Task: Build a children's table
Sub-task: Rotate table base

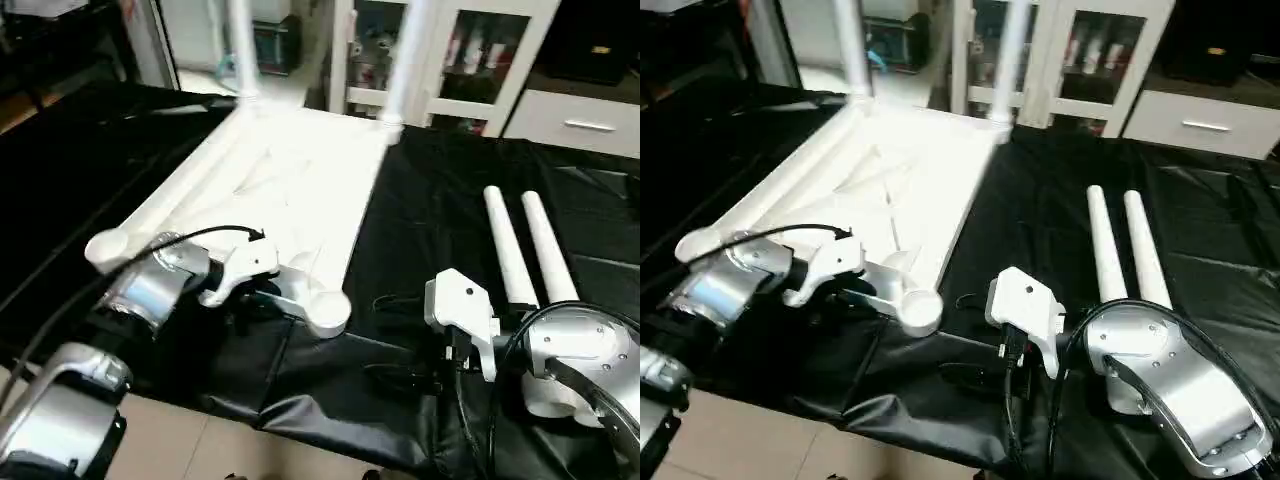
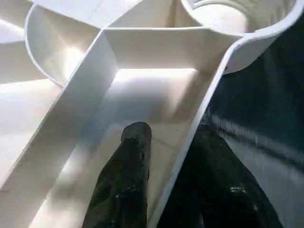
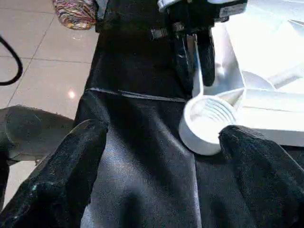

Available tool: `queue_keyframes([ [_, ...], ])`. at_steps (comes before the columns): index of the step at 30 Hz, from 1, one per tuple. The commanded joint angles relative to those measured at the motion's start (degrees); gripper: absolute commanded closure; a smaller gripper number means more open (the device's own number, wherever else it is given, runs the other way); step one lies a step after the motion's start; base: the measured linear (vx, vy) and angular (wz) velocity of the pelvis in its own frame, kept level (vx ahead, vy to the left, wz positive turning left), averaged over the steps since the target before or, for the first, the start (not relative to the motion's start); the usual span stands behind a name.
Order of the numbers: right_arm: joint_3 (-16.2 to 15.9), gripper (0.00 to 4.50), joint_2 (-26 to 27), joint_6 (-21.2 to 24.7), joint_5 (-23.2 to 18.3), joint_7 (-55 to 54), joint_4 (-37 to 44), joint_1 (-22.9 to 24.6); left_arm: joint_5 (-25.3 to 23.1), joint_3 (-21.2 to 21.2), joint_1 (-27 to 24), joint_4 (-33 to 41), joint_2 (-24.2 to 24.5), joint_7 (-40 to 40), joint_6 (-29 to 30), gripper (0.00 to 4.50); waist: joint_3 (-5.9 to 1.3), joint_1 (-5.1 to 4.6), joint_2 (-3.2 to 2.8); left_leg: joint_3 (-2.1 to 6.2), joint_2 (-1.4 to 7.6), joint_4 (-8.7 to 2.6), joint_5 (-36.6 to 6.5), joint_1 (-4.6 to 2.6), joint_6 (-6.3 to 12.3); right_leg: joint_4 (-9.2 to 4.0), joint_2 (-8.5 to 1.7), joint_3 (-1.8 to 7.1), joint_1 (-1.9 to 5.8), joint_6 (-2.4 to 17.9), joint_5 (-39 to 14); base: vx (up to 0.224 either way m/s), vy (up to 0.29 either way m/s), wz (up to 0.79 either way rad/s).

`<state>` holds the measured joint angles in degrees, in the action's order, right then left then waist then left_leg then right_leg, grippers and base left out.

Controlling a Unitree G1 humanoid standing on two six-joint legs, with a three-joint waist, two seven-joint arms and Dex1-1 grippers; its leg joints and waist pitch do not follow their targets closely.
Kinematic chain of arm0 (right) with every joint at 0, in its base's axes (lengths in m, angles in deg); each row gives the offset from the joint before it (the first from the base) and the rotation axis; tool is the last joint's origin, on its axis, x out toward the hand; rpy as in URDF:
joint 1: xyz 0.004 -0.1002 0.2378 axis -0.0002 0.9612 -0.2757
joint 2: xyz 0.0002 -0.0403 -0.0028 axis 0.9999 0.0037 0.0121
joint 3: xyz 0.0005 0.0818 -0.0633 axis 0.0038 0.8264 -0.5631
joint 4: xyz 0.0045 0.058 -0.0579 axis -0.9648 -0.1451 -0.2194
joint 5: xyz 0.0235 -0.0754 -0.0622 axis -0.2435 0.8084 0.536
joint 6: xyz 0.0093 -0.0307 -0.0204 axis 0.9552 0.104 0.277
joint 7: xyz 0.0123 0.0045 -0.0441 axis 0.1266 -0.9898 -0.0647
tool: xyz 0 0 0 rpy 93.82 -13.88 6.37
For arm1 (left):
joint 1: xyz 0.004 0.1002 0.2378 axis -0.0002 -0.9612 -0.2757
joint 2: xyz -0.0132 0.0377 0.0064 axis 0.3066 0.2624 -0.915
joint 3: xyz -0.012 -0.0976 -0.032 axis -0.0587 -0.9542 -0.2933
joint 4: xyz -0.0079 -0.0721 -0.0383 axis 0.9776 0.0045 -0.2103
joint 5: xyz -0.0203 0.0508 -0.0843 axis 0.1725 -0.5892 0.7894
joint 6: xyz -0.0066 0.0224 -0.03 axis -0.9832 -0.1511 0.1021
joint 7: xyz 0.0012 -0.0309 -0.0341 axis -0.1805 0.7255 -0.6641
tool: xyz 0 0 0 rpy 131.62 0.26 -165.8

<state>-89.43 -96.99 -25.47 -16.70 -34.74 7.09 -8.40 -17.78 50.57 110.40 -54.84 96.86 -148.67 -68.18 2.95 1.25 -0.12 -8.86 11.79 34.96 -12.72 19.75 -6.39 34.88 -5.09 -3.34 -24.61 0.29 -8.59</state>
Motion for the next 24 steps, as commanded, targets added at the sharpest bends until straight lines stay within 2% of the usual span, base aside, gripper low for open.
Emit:
queue_keyframes([
  [1, -0.1, 0.32, 0.2, 0.4, 0.2, -0.3, 0.0, -1.0, 0.4, -3.9, -2.1, 0.2, -0.6, 7.9, 9.0, 3.31, -3.68, 0.39, 0.8, -0.51, 0.36, -4.21, -9.5, 1.12, 1.93, -4.08, -1.91, 1.96, 4.33, 9.7, -18.6, 0.0, 0.0, 0.0],
  [3, -0.1, 0.32, 0.3, 0.4, 0.3, -0.4, -0.2, -1.1, 0.5, -4.6, -2.5, 0.7, -1.2, 9.4, 10.8, 3.39, -3.56, 0.1, 0.78, -0.55, 0.11, -4.11, -9.6, 1.27, 2.47, -4.59, -1.77, 1.86, 4.29, 9.0, -20.8, 0.0, 0.0, 0.0],
  [4, -0.4, 0.32, 0.7, 0.2, 0.9, -1.1, -0.8, -1.5, 0.7, -6.0, -4.1, 2.5, -2.4, 12.9, 14.8, 3.45, -3.64, -0.28, 0.97, -0.43, 0.09, -4.1, -9.1, 1.59, 2.37, -4.28, -1.84, 1.84, 4.57, 8.5, -21.3, 0.0, 0.0, 0.0],
  [5, -0.5, 0.32, 0.9, 0.2, 1.1, -1.3, -1.0, -1.7, 0.3, -6.3, -4.8, 3.4, -2.8, 14.4, 15.9, 3.51, -3.48, -0.77, 0.99, -0.23, -0.04, -4.18, -9.2, 2.04, 2.5, -4.54, -1.73, 1.62, 4.74, 7.5, -22.8, 0.0, 0.0, 0.0],
  [8, -0.8, 0.32, 1.3, 0.0, 1.7, -2.0, -1.8, -2.1, -0.9, -7.0, -7.8, 7.8, -4.3, 18.6, 19.2, 3.58, -3.49, -1.58, 0.88, -0.24, -0.13, -4.0, -10.8, 1.48, 3.03, -5.23, -1.62, 1.45, 4.13, 6.5, -26.1, 0.0, 0.0, 0.0],
  [9, -0.8, 0.32, 1.5, -0.1, 1.8, -2.2, -2.0, -2.1, -0.8, -7.1, -8.5, 9.1, -4.7, 19.1, 19.9, 3.66, -3.43, -1.71, 1.44, -0.28, -0.24, -3.94, -11.0, 1.64, 3.41, -5.44, -1.51, 1.35, 4.08, 6.1, -27.0, 0.0, 0.0, 0.0],
  [10, -0.8, 0.32, 1.6, -0.2, 2.0, -2.4, -2.2, -2.3, 0.0, -7.7, -9.3, 11.0, -5.7, 19.4, 20.7, 3.66, -3.39, -1.68, 1.14, -0.24, -0.1, -3.96, -11.5, 1.38, 3.46, -5.55, -1.63, 1.34, 3.89, 5.8, -28.5, 0.0, 0.0, 0.0],
  [11, -0.9, 0.32, 1.8, -0.3, 2.3, -2.7, -2.6, -2.4, 0.4, -7.7, -10.4, 13.8, -6.6, 19.5, 21.0, 3.68, -3.34, -1.68, 1.32, -0.32, -0.12, -3.84, -11.9, 1.19, 3.82, -5.81, -1.56, 1.27, 3.53, 5.3, -30.2, 0.0, 0.0, 0.0],
  [12, -0.9, 0.32, 2.0, -0.4, 2.6, -2.9, -2.9, -2.6, 0.6, -7.4, -11.4, 16.0, -7.2, 19.3, 20.0, 3.68, -3.29, -1.64, 1.26, -0.35, -0.09, -3.91, -12.1, 1.12, 4.0, -5.98, -1.51, 1.27, 3.37, 5.2, -30.7, 0.0, 0.0, 0.0],
  [15, -0.7, 0.32, 2.7, -0.4, 3.8, -4.3, -4.2, -3.1, 1.4, -6.0, -13.4, 20.7, -8.1, 19.1, 17.2, 3.72, -3.4, -1.21, 1.18, -0.42, 0.12, -4.03, -11.9, 0.9, 4.47, -5.94, -1.38, 1.34, 3.05, 5.4, -29.2, 0.0, 0.0, 0.0],
  [16, -0.4, 0.32, 3.9, 0.0, 5.4, -7.0, -6.2, -4.1, 1.4, -4.5, -14.7, 23.2, -8.4, 19.0, 13.7, 3.74, -3.54, -1.0, 1.26, -0.37, 0.3, -4.1, -11.0, 0.97, 4.55, -5.69, -1.48, 1.41, 3.02, 6.1, -27.2, 0.0, 0.0, 0.0],
  [17, -0.2, 0.32, 4.3, 0.4, 5.8, -8.0, -6.7, -4.4, 1.4, -4.0, -15.1, 24.1, -8.4, 19.3, 13.7, 3.74, -3.66, -0.92, 1.13, -0.42, 0.33, -4.18, -10.0, 1.2, 4.41, -5.33, -1.37, 1.47, 3.17, 6.8, -24.7, 0.0, 0.0, 0.0],
  [19, 0.1, 0.32, 5.0, 0.9, 6.1, -9.4, -7.5, -4.9, 1.4, -3.9, -15.2, 24.7, -8.7, 20.3, 14.1, 3.75, -3.88, -0.6, 1.03, -0.54, 0.42, -4.05, -8.9, 0.86, 4.39, -4.96, -1.29, 1.56, 3.04, 7.8, -21.4, 0.0, 0.0, 0.0],
  [20, 0.8, 0.32, 6.4, 1.7, 6.4, -11.5, -8.7, -5.6, 1.6, -4.7, -15.0, 25.2, -10.3, 22.3, 15.8, 3.75, -3.85, -0.16, 1.27, -1.02, 0.51, -3.9, -7.4, 0.53, 4.94, -4.6, -1.24, 1.83, 2.78, 9.8, -16.9, 0.0, 0.0, 0.0],
  [21, 0.9, 0.32, 6.6, 1.8, 6.4, -11.8, -8.9, -5.7, 1.6, -4.8, -14.9, 25.2, -10.6, 22.7, 16.2, 3.75, -3.85, -0.09, 1.19, -1.03, 0.5, -3.95, -7.0, 0.75, 5.01, -4.34, -1.23, 1.83, 3.0, 10.4, -15.9, 0.0, 0.0, 0.0],
  [22, 1.0, 0.32, 7.3, 2.1, 6.6, -12.6, -9.3, -6.0, 1.5, -5.4, -14.4, 25.0, -11.8, 24.0, 17.2, 3.75, -3.93, 0.23, 1.28, -0.98, 0.52, -3.96, -6.1, 1.12, 5.03, -4.11, -1.38, 1.82, 3.46, 10.5, -15.0, 0.0, 0.0, 0.0],
  [24, 1.1, 0.32, 8.0, 2.3, 6.8, -13.2, -9.4, -6.1, 1.0, -5.5, -13.7, 24.4, -12.7, 25.1, 16.9, 3.75, -4.05, 0.67, 1.31, -1.1, 0.48, -3.82, -4.9, 1.04, 5.21, -3.88, -1.41, 1.97, 3.49, 10.5, -13.1, 0.0, 0.0, 0.0],
])
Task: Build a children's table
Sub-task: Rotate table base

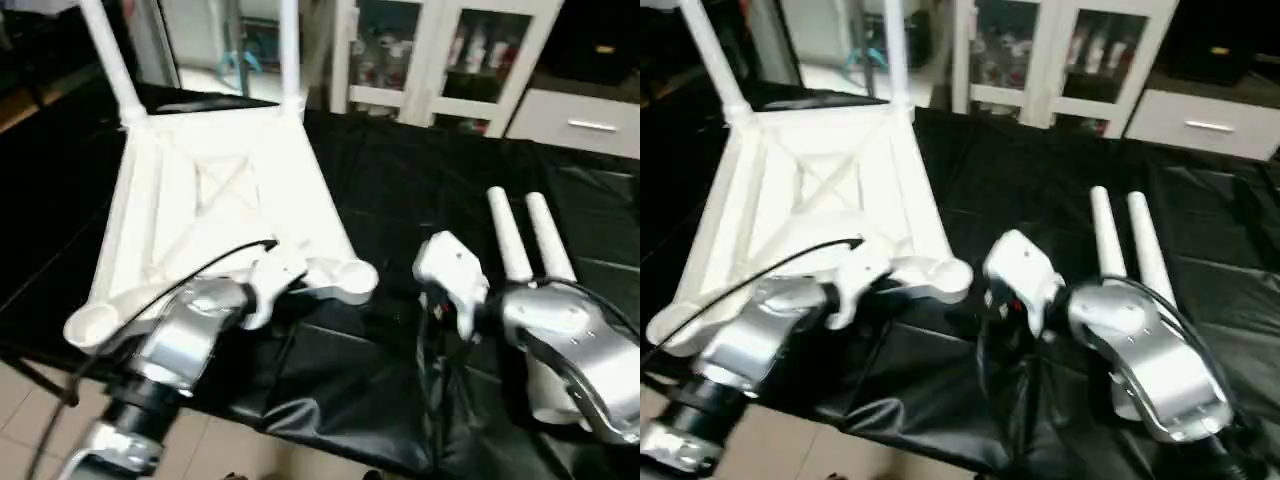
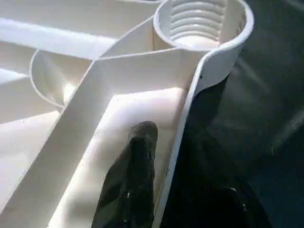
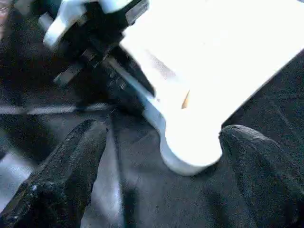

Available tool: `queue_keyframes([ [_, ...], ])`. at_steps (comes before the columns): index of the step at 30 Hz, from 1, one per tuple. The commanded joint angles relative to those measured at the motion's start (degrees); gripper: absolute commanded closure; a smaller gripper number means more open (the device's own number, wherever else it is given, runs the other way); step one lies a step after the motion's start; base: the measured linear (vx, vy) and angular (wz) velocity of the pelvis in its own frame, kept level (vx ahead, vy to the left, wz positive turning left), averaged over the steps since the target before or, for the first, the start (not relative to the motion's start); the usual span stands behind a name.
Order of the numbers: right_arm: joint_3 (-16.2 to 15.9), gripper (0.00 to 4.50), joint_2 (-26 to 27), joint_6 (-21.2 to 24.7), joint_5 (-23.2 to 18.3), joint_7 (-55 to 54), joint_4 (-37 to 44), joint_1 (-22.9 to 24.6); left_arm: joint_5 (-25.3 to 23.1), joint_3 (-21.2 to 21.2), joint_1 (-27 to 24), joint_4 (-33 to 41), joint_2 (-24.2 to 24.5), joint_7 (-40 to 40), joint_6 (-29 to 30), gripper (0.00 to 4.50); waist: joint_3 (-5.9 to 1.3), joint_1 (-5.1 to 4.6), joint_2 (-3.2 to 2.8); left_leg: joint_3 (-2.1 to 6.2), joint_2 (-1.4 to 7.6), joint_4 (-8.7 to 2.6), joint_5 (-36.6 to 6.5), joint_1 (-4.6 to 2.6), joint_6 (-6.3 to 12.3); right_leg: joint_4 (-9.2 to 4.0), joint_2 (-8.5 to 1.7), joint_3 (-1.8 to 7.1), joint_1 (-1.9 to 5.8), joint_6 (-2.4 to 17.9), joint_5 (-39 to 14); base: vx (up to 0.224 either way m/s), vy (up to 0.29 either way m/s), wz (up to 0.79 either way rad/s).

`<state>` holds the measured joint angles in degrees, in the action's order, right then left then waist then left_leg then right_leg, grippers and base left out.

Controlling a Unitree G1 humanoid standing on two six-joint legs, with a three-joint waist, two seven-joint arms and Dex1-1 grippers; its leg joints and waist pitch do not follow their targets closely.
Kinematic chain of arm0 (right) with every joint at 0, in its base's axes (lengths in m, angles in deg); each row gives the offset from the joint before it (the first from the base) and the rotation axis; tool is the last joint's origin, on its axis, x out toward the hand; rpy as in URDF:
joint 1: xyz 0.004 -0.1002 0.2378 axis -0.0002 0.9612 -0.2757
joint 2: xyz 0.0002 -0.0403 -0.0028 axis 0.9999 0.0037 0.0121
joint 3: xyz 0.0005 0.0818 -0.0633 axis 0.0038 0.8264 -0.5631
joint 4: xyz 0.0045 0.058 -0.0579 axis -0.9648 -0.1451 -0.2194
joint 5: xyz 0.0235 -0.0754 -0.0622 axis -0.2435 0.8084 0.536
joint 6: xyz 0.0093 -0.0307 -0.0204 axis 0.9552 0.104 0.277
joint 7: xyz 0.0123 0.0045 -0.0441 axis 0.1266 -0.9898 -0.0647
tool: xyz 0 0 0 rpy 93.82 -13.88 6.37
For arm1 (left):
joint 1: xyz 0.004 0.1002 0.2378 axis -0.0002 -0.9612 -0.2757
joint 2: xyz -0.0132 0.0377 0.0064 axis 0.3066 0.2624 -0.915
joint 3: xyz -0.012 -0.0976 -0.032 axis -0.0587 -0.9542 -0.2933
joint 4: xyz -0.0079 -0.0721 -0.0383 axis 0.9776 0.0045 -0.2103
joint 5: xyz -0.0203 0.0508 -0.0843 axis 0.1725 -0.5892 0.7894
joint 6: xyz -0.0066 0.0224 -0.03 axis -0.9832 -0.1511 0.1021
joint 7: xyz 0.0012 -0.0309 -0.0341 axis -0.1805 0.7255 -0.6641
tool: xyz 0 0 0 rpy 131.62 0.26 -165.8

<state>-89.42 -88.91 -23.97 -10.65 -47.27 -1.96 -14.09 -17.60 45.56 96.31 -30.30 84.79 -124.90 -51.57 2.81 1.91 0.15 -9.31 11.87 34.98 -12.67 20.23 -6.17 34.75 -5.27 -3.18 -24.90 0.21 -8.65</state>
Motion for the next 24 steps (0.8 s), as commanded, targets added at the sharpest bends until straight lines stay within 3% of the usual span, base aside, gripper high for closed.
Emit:
queue_keyframes([
  [1, 1.1, 0.32, 0.1, 0.9, 0.9, -0.9, -0.4, -0.3, 0.5, -0.5, 0.5, -0.4, -0.8, 1.7, 0.1, 3.75, -3.96, 0.07, 1.02, -0.64, 0.39, -3.82, -4.4, 0.62, 5.07, -3.61, -1.26, 1.84, 3.85, 10.7, -12.2, 0.0, 0.0, 0.0],
  [4, 1.0, 0.32, 1.2, 1.2, 1.6, -2.4, -0.7, -0.3, -1.0, 0.4, 1.4, -1.7, -0.9, 3.0, -1.8, 3.75, -3.83, 0.07, 1.11, -0.73, 0.21, -3.83, -4.3, 0.75, 5.41, -3.78, -1.31, 1.89, 3.97, 10.3, -12.3, 0.0, 0.0, 0.0],
  [5, 1.1, 0.32, 1.7, 1.6, 1.8, -3.1, -0.7, -0.3, -1.2, 0.1, 1.9, -2.6, -0.9, 3.9, -2.1, 3.19, -3.73, 0.03, 1.07, -0.78, 0.13, -3.86, -5.5, 0.78, 5.03, -4.02, -1.34, 1.91, 3.96, 9.8, -14.2, 0.0, 0.0, 0.0],
  [6, 1.3, 0.32, 2.3, 2.2, 1.7, -4.1, -0.6, -0.2, -0.6, -0.6, 2.2, -2.8, -0.9, 4.0, -1.4, 3.19, -3.72, 0.04, 1.11, -0.75, 0.13, -3.9, -5.9, 0.79, 4.75, -4.1, -1.37, 1.9, 4.0, 9.3, -15.2, 0.0, 0.0, 0.0],
  [7, 1.6, 0.32, 2.8, 2.8, 1.6, -5.0, -0.5, -0.2, 0.0, -1.1, 2.4, -2.6, -0.8, 3.8, -0.6, 3.05, -3.67, 0.15, 0.68, -0.73, 0.15, -3.97, -6.9, 0.54, 4.25, -4.28, -1.41, 1.92, 3.76, 8.7, -17.1, 0.0, 0.0, 0.0],
  [8, 1.8, 0.32, 3.1, 3.2, 1.5, -5.6, -0.4, -0.1, 0.3, -1.5, 2.5, -2.4, -0.7, 3.6, 0.2, 3.05, -3.61, -0.06, 0.94, -0.72, 0.12, -4.02, -7.6, 0.68, 3.72, -4.35, -1.31, 1.91, 3.79, 8.3, -18.0, 0.0, 0.0, 0.0],
  [11, 2.8, 0.32, 4.5, 5.1, 0.9, -7.6, 0.8, 0.4, 2.5, -3.4, 1.5, 2.0, -0.2, 2.6, 1.8, 2.76, -3.58, -0.12, 0.85, -0.67, 0.1, -4.12, -8.5, 0.61, 2.81, -4.47, -1.29, 1.87, 3.77, 7.6, -19.3, 0.0, 0.0, 0.0],
  [13, 3.3, 0.32, 5.3, 6.0, 0.5, -8.5, 1.7, 0.8, 3.7, -4.8, 0.8, 4.6, -0.2, 2.9, 2.4, 2.64, -3.6, -0.08, 0.77, -0.67, 0.18, -4.12, -8.3, 0.55, 2.68, -4.39, -1.28, 1.91, 3.67, 7.8, -18.7, 0.0, 0.0, 0.0],
  [14, 3.4, 0.32, 5.6, 6.0, 0.5, -8.7, 1.9, 1.0, 4.0, -5.3, 0.7, 5.2, -0.3, 3.2, 2.4, 2.47, -3.62, -0.19, 1.11, -0.71, 0.21, -4.1, -8.1, 0.61, 2.85, -4.36, -1.19, 1.87, 3.69, 8.0, -17.9, 0.0, 0.0, 0.0],
  [15, 3.5, 0.32, 5.9, 6.3, 0.6, -9.0, 2.2, 1.3, 4.3, -5.7, 0.5, 6.2, -0.2, 3.5, 2.0, 2.47, -3.61, -0.13, 0.95, -0.65, 0.23, -4.13, -7.9, 0.62, 2.87, -4.24, -1.24, 1.87, 3.73, 8.1, -17.6, 0.0, 0.0, 0.0],
  [17, 3.9, 0.32, 6.5, 6.8, 0.6, -9.9, 3.0, 1.7, 4.6, -7.0, 0.1, 8.5, -0.2, 4.8, 0.6, 2.23, -3.7, -0.19, 1.23, -0.69, 0.21, -4.05, -6.7, 0.74, 3.09, -4.04, -1.18, 1.92, 3.83, 8.5, -15.7, 0.0, 0.0, 0.0],
  [20, 4.9, 0.32, 7.7, 7.5, 0.6, -12.1, 4.3, 2.3, 6.6, -9.2, -1.0, 13.3, -0.4, 5.6, -0.4, 2.23, -3.72, -0.24, 1.15, -0.72, 0.31, -4.02, -5.8, 0.71, 3.13, -3.73, -1.18, 1.95, 3.85, 9.0, -14.1, 0.0, 0.0, 0.0],
  [24, 9.3, 0.32, 14.2, 8.9, 2.8, -22.0, 6.3, 3.1, 6.4, -15.1, -4.1, 20.1, -4.4, 15.4, 0.1, 2.23, -3.59, -0.45, 1.14, -0.86, 0.26, -4.03, -5.6, 0.78, 2.75, -3.89, -1.06, 1.94, 3.75, 8.9, -14.3, 0.0, 0.0, 0.0],
])
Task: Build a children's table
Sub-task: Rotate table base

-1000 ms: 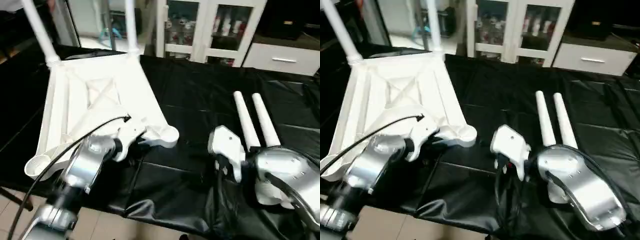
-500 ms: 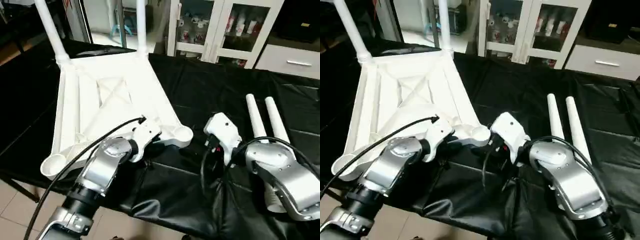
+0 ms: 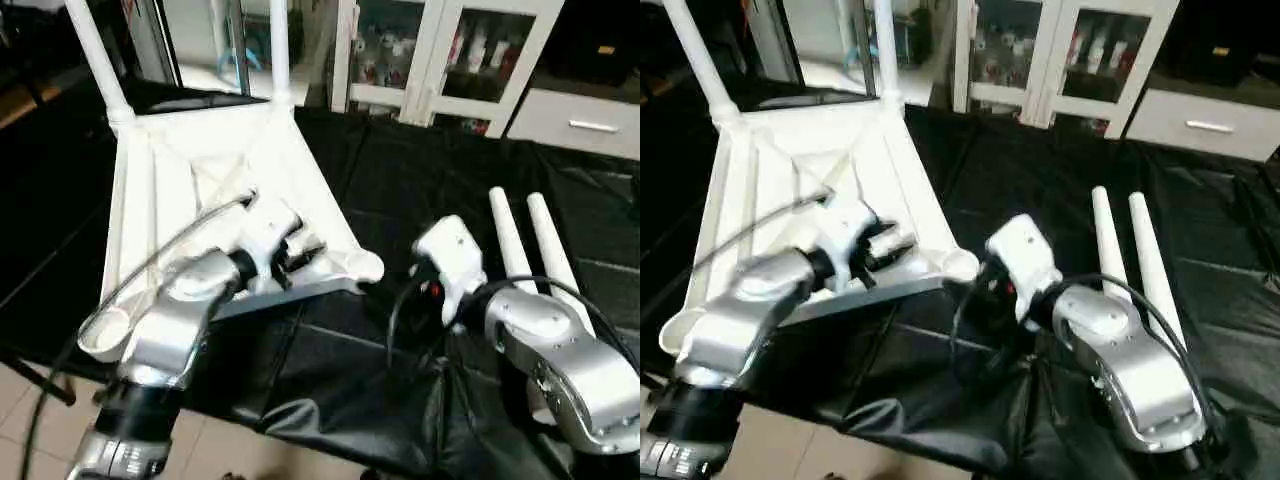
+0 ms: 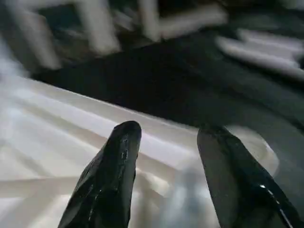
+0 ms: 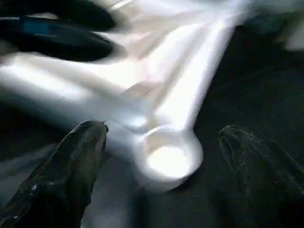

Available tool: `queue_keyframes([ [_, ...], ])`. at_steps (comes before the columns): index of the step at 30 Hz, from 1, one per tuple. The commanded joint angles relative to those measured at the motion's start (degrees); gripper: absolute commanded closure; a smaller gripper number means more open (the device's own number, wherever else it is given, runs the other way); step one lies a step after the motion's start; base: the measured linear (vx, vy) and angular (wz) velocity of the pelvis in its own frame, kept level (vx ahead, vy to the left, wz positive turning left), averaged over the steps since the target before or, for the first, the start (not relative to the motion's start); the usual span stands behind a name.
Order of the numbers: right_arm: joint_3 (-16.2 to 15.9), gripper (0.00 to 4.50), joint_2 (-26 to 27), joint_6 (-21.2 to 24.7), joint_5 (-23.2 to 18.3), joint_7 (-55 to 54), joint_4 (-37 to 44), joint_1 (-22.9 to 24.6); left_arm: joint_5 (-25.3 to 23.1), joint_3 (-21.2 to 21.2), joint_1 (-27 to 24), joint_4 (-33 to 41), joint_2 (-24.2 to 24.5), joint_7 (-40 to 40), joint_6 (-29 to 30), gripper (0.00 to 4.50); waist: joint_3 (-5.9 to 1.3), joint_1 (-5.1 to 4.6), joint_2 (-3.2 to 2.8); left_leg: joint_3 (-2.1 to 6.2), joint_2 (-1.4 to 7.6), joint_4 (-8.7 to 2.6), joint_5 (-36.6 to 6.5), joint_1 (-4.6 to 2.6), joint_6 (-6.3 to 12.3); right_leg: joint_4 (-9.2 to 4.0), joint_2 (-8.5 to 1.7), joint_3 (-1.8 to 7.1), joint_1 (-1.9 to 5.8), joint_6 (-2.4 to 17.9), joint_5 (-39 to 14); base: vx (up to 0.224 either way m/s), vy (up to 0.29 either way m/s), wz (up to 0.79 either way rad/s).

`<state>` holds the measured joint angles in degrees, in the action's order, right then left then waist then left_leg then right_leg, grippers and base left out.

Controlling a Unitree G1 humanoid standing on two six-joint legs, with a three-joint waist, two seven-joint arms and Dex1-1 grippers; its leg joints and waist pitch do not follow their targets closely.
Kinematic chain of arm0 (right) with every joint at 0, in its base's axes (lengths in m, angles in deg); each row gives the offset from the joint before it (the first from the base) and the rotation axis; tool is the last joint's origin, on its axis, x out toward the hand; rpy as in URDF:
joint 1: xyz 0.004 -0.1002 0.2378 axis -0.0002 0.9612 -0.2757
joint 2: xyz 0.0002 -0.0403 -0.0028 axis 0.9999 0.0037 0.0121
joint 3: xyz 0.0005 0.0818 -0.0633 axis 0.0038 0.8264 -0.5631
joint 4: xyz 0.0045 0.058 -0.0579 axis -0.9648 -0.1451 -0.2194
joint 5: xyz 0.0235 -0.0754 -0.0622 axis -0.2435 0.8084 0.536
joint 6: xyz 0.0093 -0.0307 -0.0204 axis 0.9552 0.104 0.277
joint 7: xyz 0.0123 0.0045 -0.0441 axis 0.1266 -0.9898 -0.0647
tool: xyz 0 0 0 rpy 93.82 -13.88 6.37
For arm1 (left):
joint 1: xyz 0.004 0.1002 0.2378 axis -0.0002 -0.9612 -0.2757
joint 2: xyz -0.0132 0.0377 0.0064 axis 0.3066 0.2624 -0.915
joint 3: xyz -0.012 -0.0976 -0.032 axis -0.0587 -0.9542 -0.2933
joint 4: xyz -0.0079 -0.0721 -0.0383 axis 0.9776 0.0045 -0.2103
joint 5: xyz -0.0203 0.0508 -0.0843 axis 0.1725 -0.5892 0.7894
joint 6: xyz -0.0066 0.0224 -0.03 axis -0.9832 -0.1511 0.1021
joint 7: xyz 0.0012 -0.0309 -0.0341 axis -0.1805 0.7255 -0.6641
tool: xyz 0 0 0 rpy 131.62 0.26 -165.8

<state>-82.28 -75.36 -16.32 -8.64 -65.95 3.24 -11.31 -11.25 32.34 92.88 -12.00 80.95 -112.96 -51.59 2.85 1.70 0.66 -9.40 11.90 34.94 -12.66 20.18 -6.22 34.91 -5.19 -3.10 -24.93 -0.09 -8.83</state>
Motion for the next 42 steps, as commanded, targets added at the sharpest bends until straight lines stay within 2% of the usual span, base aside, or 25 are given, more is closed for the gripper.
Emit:
queue_keyframes([
  [1, 4.0, 0.32, 3.6, 0.8, 0.6, -6.5, 1.4, 0.8, -0.9, -3.5, -2.6, 3.6, -2.3, 7.3, -2.9, 2.23, -3.55, -0.41, 0.57, -0.8, 0.27, -4.0, -6.6, 0.83, 2.54, -4.32, -1.12, 1.93, 3.61, 8.7, -15.3, 0.0, 0.0, 0.0],
  [4, 6.0, 0.32, 7.1, 1.8, 0.4, -10.3, 1.3, 1.7, -1.9, -5.1, -6.2, 6.4, -6.3, 13.5, -3.7, 2.23, -3.53, -0.46, 0.67, -0.7, 0.18, -4.25, -8.9, 0.72, 1.84, -4.61, -0.82, 1.79, 3.48, 6.6, -17.9, 0.0, 0.0, 0.0],
  [5, 6.4, 0.32, 8.0, 1.4, 0.7, -11.4, 0.7, 1.9, -2.3, -5.4, -7.0, 6.7, -7.7, 15.5, -3.4, 2.23, -3.71, -1.03, 0.35, -3.24, 0.35, -2.38, -11.3, -2.19, -1.12, -7.05, 2.13, 3.35, 0.04, 4.2, -21.6, 0.0, 0.0, 0.0],
  [7, 6.8, 0.32, 8.7, 1.3, 0.7, -12.2, 0.3, 2.0, -2.7, -5.5, -7.5, 6.8, -8.5, 17.1, -2.4, 2.23, -3.55, -1.06, 0.24, -3.55, 0.04, -2.55, -14.7, -4.33, -4.02, -6.31, 6.21, 2.48, -1.53, 5.6, -16.7, -0.056, -0.065, -0.26],
  [9, 6.8, 0.32, 9.8, 2.1, 2.1, -14.4, -1.0, 1.8, -4.3, -4.9, -7.8, 6.1, -9.5, 20.4, -2.6, 2.23, -3.38, -1.77, -0.32, -2.79, 3.41, -4.67, -14.3, -5.93, -0.53, -5.49, 7.28, 0.04, -2.89, 7.7, -11.9, -0.06, -0.067, -0.42],
  [11, 7.4, 0.32, 11.7, 3.0, 2.5, -16.3, -1.3, 1.3, -5.9, -3.3, -7.0, 5.8, -9.4, 21.7, -3.0, 2.23, -3.55, -1.09, -1.26, -1.34, 14.63, -10.06, -7.6, -4.95, 6.18, 2.4, 2.22, -2.91, -2.52, 10.6, -4.9, -0.007, -0.102, -0.57],
  [13, 7.4, 0.32, 12.1, 3.1, 2.6, -16.9, -1.4, 1.0, -5.9, -2.9, -6.6, 5.5, -9.6, 21.9, -2.9, 2.23, -4.42, -0.69, -0.88, -1.69, 16.19, -8.78, -3.8, -6.38, 9.94, 4.87, 0.4, -3.01, -3.43, 10.0, -1.8, 0.01, -0.198, -0.55],
  [15, 7.2, 0.32, 12.3, 2.7, 3.1, -18.0, -2.2, 1.3, -5.8, -2.3, -5.5, 4.2, -10.0, 21.8, -3.0, 2.23, -4.47, -0.83, 3.42, -8.81, -3.84, 4.64, -19.0, -3.3, 12.49, -4.49, 6.57, 1.0, -1.17, 18.0, 7.3, 0.024, -0.217, -0.61],
  [16, 7.2, 0.32, 12.6, 2.9, 3.3, -18.6, -2.2, 1.4, -5.9, -2.1, -5.1, 4.0, -10.0, 21.8, -2.3, 2.23, -6.75, -0.15, 5.19, -3.23, -7.65, 12.62, -19.5, 3.33, 14.0, -3.95, -0.43, 2.05, 5.05, 18.1, 2.1, 0.013, -0.157, -0.38],
  [17, 7.0, 0.32, 12.8, 2.9, 3.4, -19.0, -2.1, 1.6, -5.4, -2.4, -4.9, 4.2, -10.2, 21.7, -1.1, 2.23, -5.74, -0.52, 4.59, -1.28, -8.56, 12.93, -14.0, 4.89, 11.05, -3.88, -1.29, 1.39, 4.89, 5.7, 1.4, 0.013, -0.157, -0.38],
  [19, 6.6, 0.32, 12.9, 2.9, 3.7, -19.3, -1.8, 1.9, -5.2, -2.7, -4.7, 4.5, -10.0, 21.9, -0.2, 2.23, -4.54, -0.58, 3.16, 0.75, -8.51, 9.53, -9.1, 3.95, 10.41, -6.2, -4.1, 2.73, 5.98, -10.3, -2.1, -0.04, -0.158, -0.04],
  [20, 6.4, 0.32, 12.8, 2.9, 4.0, -19.3, -1.7, 1.9, -5.5, -2.6, -4.5, 4.4, -9.8, 22.2, -0.4, 2.23, -2.94, -0.53, -0.03, 4.78, -4.01, 5.74, -4.7, 3.75, 17.34, -11.14, -9.22, 3.73, 7.1, -23.5, -16.5, -0.057, -0.133, -0.03],
  [21, 5.8, 0.32, 12.3, 2.6, 4.3, -18.7, -1.8, 1.7, -5.5, -2.8, -4.5, 4.2, -9.7, 22.5, -0.8, 2.23, -3.01, -0.77, -1.4, 6.03, -0.91, 4.31, -4.6, 3.58, 19.81, -11.47, -10.27, 3.3, 8.01, -21.0, -21.6, -0.073, -0.089, -0.29],
  [22, 5.3, 0.32, 12.0, 2.6, 4.3, -18.1, -1.8, 1.5, -6.5, -2.6, -4.5, 4.2, -9.2, 23.2, -0.4, 2.23, -2.77, -1.49, -3.51, 14.68, 13.11, -3.35, -6.8, 5.91, 29.35, 10.92, -8.59, 2.18, 9.08, -10.5, -15.8, -0.114, -0.114, -0.41],
  [23, 4.7, 0.32, 11.5, 2.5, 4.4, -17.3, -1.9, 1.1, -6.7, -2.6, -4.6, 4.1, -8.9, 23.4, -0.3, 2.23, -3.1, -1.83, -1.45, 7.02, 0.96, -3.1, 1.3, 1.02, 28.74, 11.75, 0.82, 0.97, -1.57, -0.5, -14.8, -0.114, -0.114, -0.41],
  [24, 4.1, 0.32, 10.9, 2.4, 4.4, -16.5, -2.1, 0.7, -6.9, -2.4, -4.6, 4.2, -8.5, 23.4, -0.7, 2.23, -2.95, -2.43, 0.33, 3.96, -2.67, -0.03, -0.1, -0.68, 26.1, 9.56, 0.8, 1.62, -4.07, 0.5, -10.9, -0.07, -0.125, 0.05],
  [25, 3.7, 0.32, 10.5, 2.2, 4.1, -15.8, -2.3, 0.2, -6.8, -2.5, -4.7, 4.6, -8.5, 23.4, -1.1, 2.23, -3.58, -1.64, 2.73, 4.9, -3.66, 3.58, -11.5, 1.42, 16.12, 0.16, -7.24, 9.43, 2.24, -3.2, -15.6, -0.067, -0.156, 0.14],
  [26, 3.5, 0.32, 10.3, 1.9, 3.7, -15.0, -2.4, -0.3, -5.0, -4.0, -4.8, 5.2, -9.8, 23.7, -0.6, 2.23, -2.66, -0.71, 1.34, 7.12, -3.03, 7.99, -4.6, 2.62, 8.38, -3.01, -12.17, 9.28, 2.9, -3.8, -27.8, -0.067, -0.156, 0.14],
  [29, 2.7, 0.32, 9.2, 1.7, 3.3, -13.3, -3.1, -2.0, -5.9, -3.2, -5.5, 7.1, -8.6, 23.0, 1.7, 2.23, -1.55, -1.77, -0.27, 4.99, -3.38, 4.81, -11.9, -1.53, 5.88, -6.46, -1.83, 0.43, 0.52, 4.1, -43.6, -0.16, -0.134, 0.01],
  [30, 2.5, 0.32, 8.6, 1.8, 3.4, -12.7, -3.5, -2.7, -7.0, -1.6, -6.1, 7.7, -7.2, 21.9, 2.5, 2.23, -1.47, -4.15, -2.28, 10.42, 4.86, -1.02, -25.8, -2.53, 4.53, -2.94, 0.14, -2.34, 0.66, 3.7, -32.5, -0.15, -0.066, 0.1],
  [31, 2.5, 0.32, 8.2, 1.9, 3.7, -12.3, -4.0, -3.2, -7.0, -0.8, -6.8, 8.1, -6.6, 21.0, 2.3, 2.23, -1.79, -4.56, -3.69, 13.08, 9.58, -6.87, -33.3, 0.67, 5.79, 7.95, 0.34, -1.53, 3.48, 0.2, -15.7, -0.087, -0.037, 0.0],
  [33, 2.3, 0.32, 7.3, 1.1, 4.0, -11.0, -5.6, -3.8, -6.4, -0.3, -8.8, 9.0, -6.3, 20.6, 1.4, 2.23, -1.45, -4.25, -1.96, 8.6, 4.44, -6.6, -34.9, 0.53, 9.16, 5.65, -0.56, -0.19, 3.52, 1.3, -6.4, -0.073, -0.059, 0.06],
  [35, 2.8, 0.32, 7.1, 2.2, 2.8, -9.8, -6.9, -4.9, -6.1, 0.3, -10.3, 10.3, -5.4, 19.4, 1.9, 2.23, -2.2, -2.97, 0.0, 5.72, -1.4, -0.83, -21.9, 3.03, 4.51, -2.77, -7.48, 3.93, 6.28, 2.0, -23.3, -0.073, -0.127, -0.09],
  [37, 4.9, 0.16, 8.0, 4.6, 1.0, -10.0, -9.1, -6.5, -5.7, 0.3, -11.4, 10.4, -5.1, 18.5, 1.8, 2.2, -2.38, -0.62, 1.35, 4.5, -1.48, 0.09, -5.9, 2.56, 3.1, -5.8, -7.19, 3.84, 5.08, -1.3, -44.9, -0.069, -0.104, -0.17],
  [42, 3.5, 0.16, 6.1, 6.7, 2.6, -8.9, -15.4, -9.8, -3.4, 3.8, -13.2, 9.5, -0.8, 11.3, -0.9, 2.2, -2.63, -0.3, -0.18, 3.73, 0.45, -3.66, -10.2, 1.99, 2.31, -3.84, -3.36, 1.77, 5.17, 6.7, -24.1, -0.016, -0.031, -0.03],
])
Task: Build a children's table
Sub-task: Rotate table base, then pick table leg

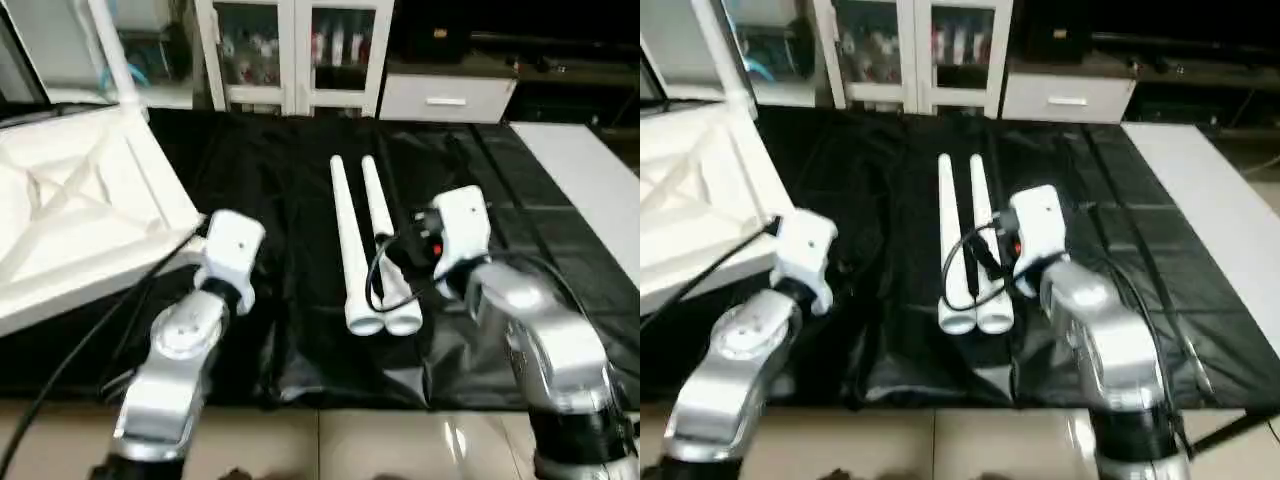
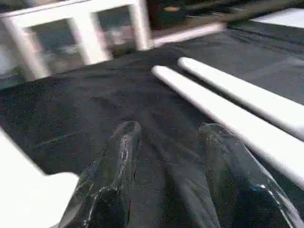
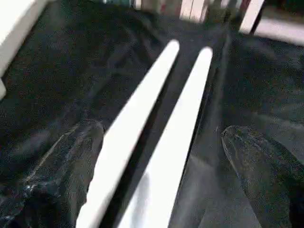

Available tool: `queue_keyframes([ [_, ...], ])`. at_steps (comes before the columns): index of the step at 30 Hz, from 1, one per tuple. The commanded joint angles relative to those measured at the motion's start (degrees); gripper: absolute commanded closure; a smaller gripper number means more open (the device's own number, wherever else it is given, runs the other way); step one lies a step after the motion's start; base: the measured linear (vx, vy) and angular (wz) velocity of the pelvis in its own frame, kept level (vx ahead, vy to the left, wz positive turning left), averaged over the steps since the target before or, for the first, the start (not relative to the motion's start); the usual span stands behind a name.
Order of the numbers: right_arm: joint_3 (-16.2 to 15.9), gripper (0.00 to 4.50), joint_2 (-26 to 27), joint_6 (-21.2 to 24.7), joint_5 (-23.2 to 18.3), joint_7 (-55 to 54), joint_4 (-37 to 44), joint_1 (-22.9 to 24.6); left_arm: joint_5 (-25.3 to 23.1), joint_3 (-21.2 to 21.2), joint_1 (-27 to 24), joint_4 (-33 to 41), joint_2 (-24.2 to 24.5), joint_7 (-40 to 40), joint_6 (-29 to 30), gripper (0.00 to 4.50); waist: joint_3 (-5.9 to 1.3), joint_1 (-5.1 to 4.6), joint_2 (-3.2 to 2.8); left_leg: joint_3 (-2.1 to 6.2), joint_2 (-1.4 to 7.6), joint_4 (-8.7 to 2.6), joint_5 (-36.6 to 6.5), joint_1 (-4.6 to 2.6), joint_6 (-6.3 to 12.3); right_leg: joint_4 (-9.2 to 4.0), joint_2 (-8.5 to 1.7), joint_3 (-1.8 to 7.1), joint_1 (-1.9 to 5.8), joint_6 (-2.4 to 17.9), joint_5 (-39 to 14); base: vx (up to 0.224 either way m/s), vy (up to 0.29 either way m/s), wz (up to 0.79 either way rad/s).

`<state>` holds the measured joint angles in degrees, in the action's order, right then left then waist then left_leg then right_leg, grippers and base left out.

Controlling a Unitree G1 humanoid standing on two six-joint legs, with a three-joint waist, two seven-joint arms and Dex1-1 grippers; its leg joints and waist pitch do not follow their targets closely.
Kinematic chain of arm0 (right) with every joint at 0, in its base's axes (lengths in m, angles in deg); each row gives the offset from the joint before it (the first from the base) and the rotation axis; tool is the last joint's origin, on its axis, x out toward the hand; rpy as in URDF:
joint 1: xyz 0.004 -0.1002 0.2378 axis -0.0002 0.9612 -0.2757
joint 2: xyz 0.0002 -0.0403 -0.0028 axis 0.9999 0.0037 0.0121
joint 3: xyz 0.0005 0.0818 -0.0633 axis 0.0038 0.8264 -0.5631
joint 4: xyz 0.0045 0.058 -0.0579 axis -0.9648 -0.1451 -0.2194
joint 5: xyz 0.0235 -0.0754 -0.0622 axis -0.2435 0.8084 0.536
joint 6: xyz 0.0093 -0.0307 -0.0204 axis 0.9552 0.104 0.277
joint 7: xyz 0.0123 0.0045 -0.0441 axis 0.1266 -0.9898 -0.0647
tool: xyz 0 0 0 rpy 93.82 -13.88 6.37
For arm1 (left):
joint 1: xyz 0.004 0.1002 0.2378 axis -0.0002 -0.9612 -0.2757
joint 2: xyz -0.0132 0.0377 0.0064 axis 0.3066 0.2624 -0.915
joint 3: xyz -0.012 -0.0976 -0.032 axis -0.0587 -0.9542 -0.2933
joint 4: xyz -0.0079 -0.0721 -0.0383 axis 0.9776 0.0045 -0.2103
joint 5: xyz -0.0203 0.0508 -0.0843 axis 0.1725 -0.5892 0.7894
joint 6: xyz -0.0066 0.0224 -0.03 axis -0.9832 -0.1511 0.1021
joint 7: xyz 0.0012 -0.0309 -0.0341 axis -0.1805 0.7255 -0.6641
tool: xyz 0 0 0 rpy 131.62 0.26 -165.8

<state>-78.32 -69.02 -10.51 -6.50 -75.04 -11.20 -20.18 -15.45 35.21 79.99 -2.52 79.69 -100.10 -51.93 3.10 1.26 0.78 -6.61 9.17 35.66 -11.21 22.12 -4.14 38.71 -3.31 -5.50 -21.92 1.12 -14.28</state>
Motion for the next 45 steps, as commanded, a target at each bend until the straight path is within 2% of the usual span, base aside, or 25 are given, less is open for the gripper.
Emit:
queue_keyframes([
  [1, -1.1, 0.16, -0.6, 1.9, 0.7, 0.8, -2.9, -2.3, 2.8, 1.6, -0.8, 1.6, 2.7, -5.4, -1.3, 2.2, -2.86, -0.03, 1.13, 0.73, 3.52, -4.65, -11.6, 0.09, 0.42, -7.68, -5.1, 4.21, 2.26, 5.8, -16.6, 0.0, 0.0, 0.0],
  [2, -1.5, 0.16, -0.4, 2.2, 0.1, 1.9, -5.1, -4.0, 4.2, 2.0, -1.1, 3.1, 5.0, -9.0, -1.9, 2.2, -3.03, 0.52, 0.25, 0.48, 3.52, -4.62, -9.8, -0.06, 0.33, -6.85, -5.24, 4.3, 2.37, 7.9, -11.8, 0.0, 0.0, 0.0],
  [4, -1.6, 0.16, -0.1, 2.4, -0.3, 2.6, -6.7, -5.3, 4.9, 2.0, -1.1, 4.0, 6.4, -11.0, -1.4, 2.2, -3.27, 0.74, -0.01, 0.26, 3.93, -4.58, -6.4, -0.21, 0.56, -6.28, -5.15, 4.28, 2.74, 9.3, -4.2, 0.0, 0.0, 0.0],
  [6, -2.0, 0.16, 0.3, 2.4, -0.9, 3.7, -8.7, -7.0, 5.3, 2.2, -0.7, 4.8, 8.3, -13.3, -0.7, 2.2, -3.45, 0.8, 0.47, -0.07, 4.07, -4.63, -3.3, -0.37, 1.35, -5.65, -5.03, 4.16, 2.97, 10.9, 2.7, 0.0, 0.0, 0.0],
  [8, -1.9, 0.16, 2.7, 1.9, -2.4, 4.9, -12.0, -10.3, 5.1, 3.8, -0.6, 6.2, 13.0, -18.2, -1.5, 2.2, -3.47, 0.87, 0.2, -0.42, 3.82, -4.52, -2.1, -0.44, 1.84, -5.18, -5.08, 4.12, 2.99, 12.1, 4.2, 0.0, 0.0, 0.0],
  [9, -3.0, 0.16, 3.1, 1.1, -1.7, 4.9, -12.9, -11.3, 6.2, 3.9, -1.0, 7.1, 13.9, -19.7, -1.2, 2.2, -3.39, 0.86, 0.43, -0.65, 4.0, -4.51, -2.2, -0.77, 1.77, -5.35, -5.08, 4.2, 2.8, 12.1, 4.4, 0.0, 0.0, 0.0],
  [10, -3.9, 0.16, 3.5, 0.9, -0.8, 4.4, -13.7, -12.2, 7.5, 4.0, -1.4, 8.1, 14.5, -20.9, -0.2, 2.2, -3.37, 0.81, 0.78, -0.8, 4.16, -4.67, -1.5, -0.76, 1.64, -5.25, -5.14, 4.2, 3.06, 12.3, 5.1, 0.0, 0.0, 0.0],
  [11, -4.8, 0.16, 3.9, 1.6, 0.1, 3.5, -14.9, -13.4, 9.0, 4.1, -1.9, 9.2, 15.5, -22.3, 0.9, 2.2, -3.43, 0.98, 0.54, -0.86, 4.22, -4.6, -1.0, -0.93, 1.4, -5.04, -5.25, 4.23, 2.94, 12.5, 5.4, 0.0, 0.0, 0.0],
  [12, -5.7, 0.16, 4.2, 2.7, 1.0, 2.8, -16.0, -14.4, 10.0, 4.4, -2.4, 10.3, 16.5, -23.5, 1.6, 2.2, -3.48, 0.97, 0.66, -1.0, 4.26, -4.66, -0.1, -1.15, 0.95, -4.83, -5.14, 4.19, 2.81, 12.8, 5.9, 0.0, 0.0, 0.0],
  [14, -6.1, 0.16, 4.3, 3.5, 1.4, 2.4, -16.6, -15.1, 10.5, 4.5, -2.6, 10.9, 17.1, -24.1, 2.0, 2.2, -3.3, 0.97, 0.49, -1.24, 4.22, -4.79, -0.9, -1.36, -0.27, -4.98, -4.89, 4.27, 2.69, 12.3, 5.9, 0.0, 0.0, 0.0],
  [15, -5.8, 0.16, 5.5, 6.1, 1.7, 1.4, -20.3, -17.6, 11.9, 5.1, -2.7, 13.1, 18.1, -25.7, 3.7, 2.2, -3.27, 1.11, 0.34, -1.3, 4.27, -4.83, -1.5, -1.53, -0.66, -5.03, -4.91, 4.31, 2.6, 12.0, 5.6, 0.0, 0.0, 0.0],
  [17, -5.7, 0.16, 6.5, 6.8, 2.6, 0.1, -24.8, -19.6, 13.0, 5.4, -2.5, 14.3, 18.6, -26.4, 5.0, 2.2, -3.2, 0.95, 0.5, -1.28, 4.17, -5.05, -3.9, -1.39, -2.16, -5.07, -4.96, 4.34, 2.72, 12.1, 3.3, 0.0, 0.0, 0.0],
  [18, -5.5, 0.16, 7.1, 7.0, 2.9, -0.7, -26.4, -20.2, 13.2, 5.4, -2.3, 14.5, 18.7, -26.5, 5.3, 2.2, -2.99, 0.87, 1.82, -1.49, 4.27, -5.18, -5.4, -1.37, -2.63, -5.25, -5.19, 4.51, 2.7, 11.8, 0.9, 0.0, 0.0, 0.0],
  [19, -5.0, 0.16, 7.8, 7.2, 3.1, -1.7, -27.8, -20.6, 13.5, 5.1, -2.0, 14.8, 18.9, -26.5, 5.7, 2.2, -2.94, 1.09, 1.66, -1.71, 4.25, -5.18, -6.0, -1.52, -3.03, -5.54, -5.27, 4.61, 2.55, 11.1, -0.9, 0.0, 0.0, 0.0],
  [21, -4.7, 0.16, 8.9, 6.8, 3.8, -3.3, -30.4, -21.5, 14.5, 3.8, -2.0, 15.4, 19.2, -26.8, 6.6, 2.2, -2.98, 1.13, 0.78, -1.66, 4.3, -5.21, -6.4, -1.56, -4.26, -5.38, -5.22, 4.65, 2.46, 10.1, -1.1, 0.0, 0.0, 0.0],
  [22, -4.9, 0.16, 9.1, 6.6, 4.1, -3.6, -31.3, -21.8, 15.0, 3.4, -2.1, 15.7, 19.5, -27.0, 6.8, 2.2, -2.98, 0.93, 1.25, -1.6, 4.29, -5.4, -7.0, -1.43, -4.93, -5.45, -5.01, 4.54, 2.61, 9.6, -1.0, 0.0, 0.0, 0.0],
  [23, -4.5, 0.16, 9.7, 6.2, 4.1, -4.6, -32.6, -22.2, 15.4, 3.1, -2.2, 16.2, 20.3, -27.3, 7.7, 2.2, -3.1, 0.94, 1.31, -1.61, 4.28, -5.33, -7.0, -1.49, -5.16, -5.32, -5.0, 4.53, 2.61, 9.4, -0.6, 0.0, 0.0, 0.0],
  [28, -3.3, 0.16, 11.9, 4.8, 4.8, -7.3, -40.6, -24.7, 16.1, 2.2, -2.3, 17.0, 22.3, -27.7, 9.0, 2.2, -3.03, 0.83, 1.45, -1.8, 4.12, -5.32, -7.7, -1.39, -5.29, -5.32, -5.06, 4.68, 2.45, 9.3, -1.4, 0.0, 0.0, 0.0],
  [31, -2.6, 0.16, 12.9, 4.8, 4.4, -7.7, -42.5, -24.8, 16.0, 2.0, -2.5, 17.3, 23.0, -27.6, 9.5, 2.2, -3.11, 0.96, 1.11, -1.78, 4.25, -5.27, -7.7, -1.49, -5.46, -5.23, -5.04, 4.71, 2.37, 9.1, -0.7, 0.0, 0.0, 0.0],
  [34, -1.4, 0.16, 13.7, 4.7, 3.9, -8.3, -43.6, -24.8, 16.7, 1.6, -2.4, 17.7, 23.1, -27.3, 10.1, 2.2, -3.19, 1.07, 1.17, -1.83, 4.23, -5.28, -7.0, -1.46, -5.49, -5.02, -4.97, 4.68, 2.46, 9.1, 1.2, 0.0, 0.0, 0.0],
  [35, -0.2, 0.3, 14.0, 4.0, 3.3, -8.7, -44.7, -24.9, 17.0, 1.6, -2.3, 17.8, 23.1, -27.0, 10.3, 2.19, -3.24, 1.15, 1.09, -1.84, 4.21, -5.25, -6.6, -1.45, -5.51, -4.95, -4.99, 4.69, 2.48, 9.1, 1.8, 0.0, 0.0, 0.0],
  [37, 2.1, 0.38, 14.6, 2.7, 2.5, -9.8, -47.3, -25.3, 16.9, 1.8, -2.2, 18.1, 23.7, -26.6, 10.3, 2.19, -3.26, 1.28, 1.66, -1.93, 4.25, -5.25, -6.6, -1.44, -5.16, -4.96, -5.16, 4.73, 2.57, 9.2, 1.4, 0.0, 0.0, 0.0],
  [39, 2.5, 0.6, 14.7, 2.4, 2.4, -10.1, -48.0, -25.6, 16.9, 1.8, -2.2, 18.2, 23.9, -26.6, 10.3, 2.19, -3.17, 1.24, 1.51, -1.96, 4.24, -5.31, -6.9, -1.47, -5.26, -5.02, -5.02, 4.64, 2.4, 9.0, 0.7, 0.0, 0.0, 0.0],
  [40, 2.9, 0.79, 14.9, 1.7, 2.5, -10.5, -48.9, -26.0, 17.2, 1.2, -2.6, 18.5, 24.3, -26.8, 10.5, 2.19, -3.13, 1.21, 0.87, -1.92, 4.2, -5.36, -7.9, -1.56, -5.81, -5.15, -4.91, 4.58, 2.25, 8.8, 0.0, 0.0, 0.0, 0.0],
  [45, 4.9, 1.14, 15.3, 0.7, 2.2, -12.4, -50.5, -26.5, 17.8, 0.9, -2.2, 18.5, 24.7, -27.0, 10.6, 2.19, -3.22, 1.34, 0.88, -1.9, 4.15, -5.33, -8.9, -1.58, -6.25, -5.08, -4.96, 4.65, 2.29, 9.0, -0.4, 0.0, 0.0, 0.0],
])
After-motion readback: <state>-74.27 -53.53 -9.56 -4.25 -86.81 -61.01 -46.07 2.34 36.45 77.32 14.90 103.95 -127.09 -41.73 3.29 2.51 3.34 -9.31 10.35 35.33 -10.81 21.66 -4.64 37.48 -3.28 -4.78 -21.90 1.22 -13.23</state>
